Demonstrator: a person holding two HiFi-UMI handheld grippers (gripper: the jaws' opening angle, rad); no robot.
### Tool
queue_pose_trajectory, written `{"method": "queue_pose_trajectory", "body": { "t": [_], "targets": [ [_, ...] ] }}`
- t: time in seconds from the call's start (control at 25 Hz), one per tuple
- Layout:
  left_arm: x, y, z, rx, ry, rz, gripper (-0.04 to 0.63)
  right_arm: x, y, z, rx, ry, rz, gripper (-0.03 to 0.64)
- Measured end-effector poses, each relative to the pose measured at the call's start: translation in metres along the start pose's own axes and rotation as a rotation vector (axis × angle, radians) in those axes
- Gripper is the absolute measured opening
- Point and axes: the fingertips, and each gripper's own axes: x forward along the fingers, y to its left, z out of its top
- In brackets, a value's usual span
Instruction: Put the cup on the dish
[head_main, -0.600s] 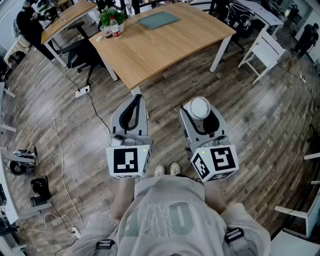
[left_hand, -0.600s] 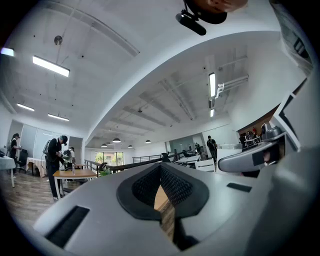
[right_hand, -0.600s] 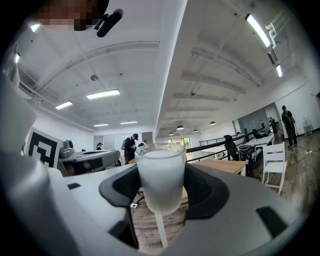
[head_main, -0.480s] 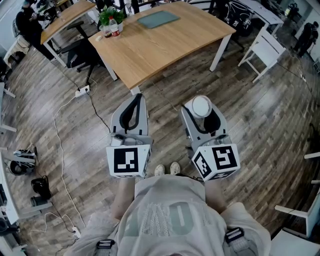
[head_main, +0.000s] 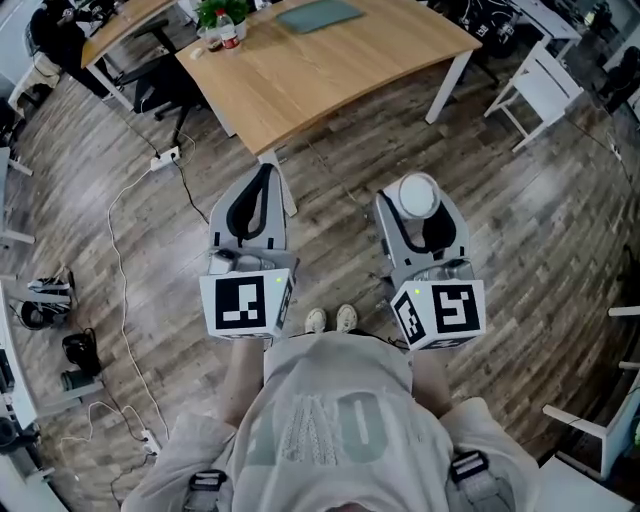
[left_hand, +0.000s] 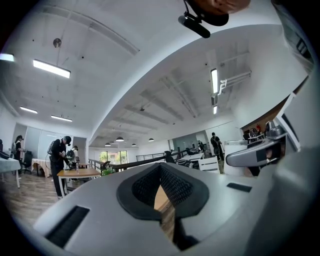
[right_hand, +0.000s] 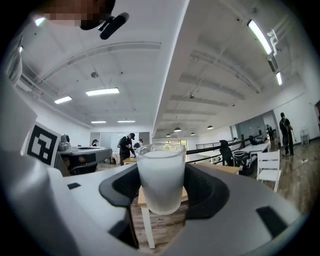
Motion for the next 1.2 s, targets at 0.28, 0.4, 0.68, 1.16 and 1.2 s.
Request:
{"method": "queue_pose_trajectory", "body": {
  "t": [0.28, 0.4, 0.68, 1.16, 1.2],
  "targets": [
    [0.007, -0.015, -0.002, 0.027, -0.010, 0.030, 0.008, -0.015, -0.028, 0.004, -0.004, -0.064, 0.010, 0.268],
    [0.014, -0.019, 0.000, 0.035, -0.023, 0.045, 0.008, -0.018, -0.044, -0.002, 0.023, -0.066, 0.003, 0.268],
    [0.037, -0.018, 0.000, 0.027, -0.032, 0.068, 0.008, -0.013, -0.070, -0.008, 0.030, -0.052, 0.001, 0.268],
    [0.113, -0.001, -0.035, 0.028, -0.021, 0.050, 0.008, 0.053, -0.111, -0.028, 0.031, -0.033, -0.031, 0.268],
    [0.122, 0.003, -0.036, 0.030, -0.025, 0.051, 0.008, 0.064, -0.114, -0.028, 0.032, -0.033, -0.028, 0.268]
  ]
}}
